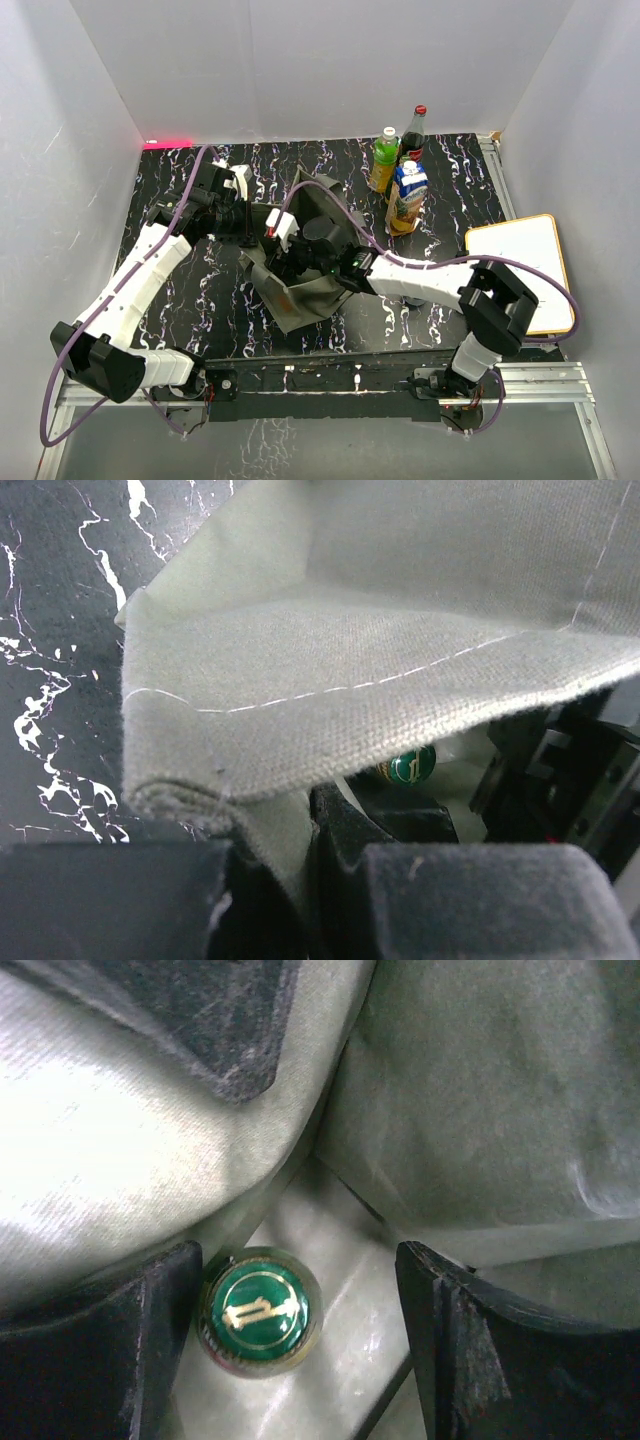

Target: Take the beverage out of the canvas bag

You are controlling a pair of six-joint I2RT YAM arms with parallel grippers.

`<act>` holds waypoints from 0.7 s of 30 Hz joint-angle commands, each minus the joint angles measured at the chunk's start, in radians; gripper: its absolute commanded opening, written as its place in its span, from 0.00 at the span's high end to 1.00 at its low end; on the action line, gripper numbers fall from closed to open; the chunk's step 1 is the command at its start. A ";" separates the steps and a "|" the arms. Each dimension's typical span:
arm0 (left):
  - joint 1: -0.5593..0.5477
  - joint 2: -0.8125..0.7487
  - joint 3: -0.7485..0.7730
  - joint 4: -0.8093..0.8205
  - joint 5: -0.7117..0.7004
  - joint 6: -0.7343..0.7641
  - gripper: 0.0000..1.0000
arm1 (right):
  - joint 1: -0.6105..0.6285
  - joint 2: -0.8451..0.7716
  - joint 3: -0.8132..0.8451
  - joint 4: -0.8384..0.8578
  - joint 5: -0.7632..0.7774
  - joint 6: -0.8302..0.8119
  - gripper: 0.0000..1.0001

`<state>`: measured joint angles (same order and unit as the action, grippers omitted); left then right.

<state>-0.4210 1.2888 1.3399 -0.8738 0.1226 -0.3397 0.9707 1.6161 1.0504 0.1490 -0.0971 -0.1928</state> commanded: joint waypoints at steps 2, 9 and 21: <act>0.001 -0.009 0.042 -0.046 0.014 0.020 1.00 | -0.002 0.069 -0.005 0.101 -0.011 -0.015 0.26; 0.001 -0.015 0.045 -0.054 0.004 0.021 1.00 | -0.001 0.073 0.042 0.054 -0.048 -0.032 0.70; 0.000 -0.001 0.056 -0.066 -0.042 -0.043 1.00 | -0.044 -0.061 0.144 0.035 0.032 0.259 0.92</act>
<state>-0.4210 1.2888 1.3575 -0.9001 0.1047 -0.3538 0.9627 1.6588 1.1061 0.1024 -0.1169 -0.0990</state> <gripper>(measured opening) 0.054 0.353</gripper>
